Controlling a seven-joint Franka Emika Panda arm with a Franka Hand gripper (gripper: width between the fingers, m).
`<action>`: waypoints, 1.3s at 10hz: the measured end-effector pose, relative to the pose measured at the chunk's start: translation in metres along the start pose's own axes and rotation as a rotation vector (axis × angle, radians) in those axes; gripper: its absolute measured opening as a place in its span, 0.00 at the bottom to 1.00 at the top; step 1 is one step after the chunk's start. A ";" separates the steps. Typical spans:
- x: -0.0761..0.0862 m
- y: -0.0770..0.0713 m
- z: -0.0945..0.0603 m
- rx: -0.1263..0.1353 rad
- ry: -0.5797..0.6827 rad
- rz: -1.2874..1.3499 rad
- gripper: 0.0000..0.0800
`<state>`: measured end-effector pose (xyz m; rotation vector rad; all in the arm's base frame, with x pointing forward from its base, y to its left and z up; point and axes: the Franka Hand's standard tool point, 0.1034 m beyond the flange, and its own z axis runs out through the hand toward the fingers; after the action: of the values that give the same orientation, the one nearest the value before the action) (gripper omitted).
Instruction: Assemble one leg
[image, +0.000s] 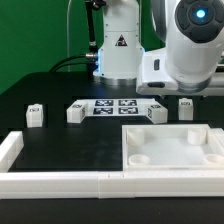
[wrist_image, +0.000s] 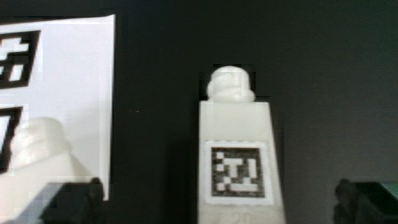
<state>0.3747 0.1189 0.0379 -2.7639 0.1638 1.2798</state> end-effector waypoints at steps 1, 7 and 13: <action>0.001 -0.001 0.004 0.002 0.006 0.008 0.81; 0.007 -0.009 0.030 -0.015 0.030 -0.010 0.81; 0.004 -0.012 0.034 -0.029 0.029 0.031 0.48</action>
Offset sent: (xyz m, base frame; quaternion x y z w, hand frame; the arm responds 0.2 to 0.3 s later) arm -0.0126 0.0166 -0.0152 0.0205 0.0166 -0.0004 0.9997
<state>0.3533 0.1347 0.0132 -2.8159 0.1922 1.2591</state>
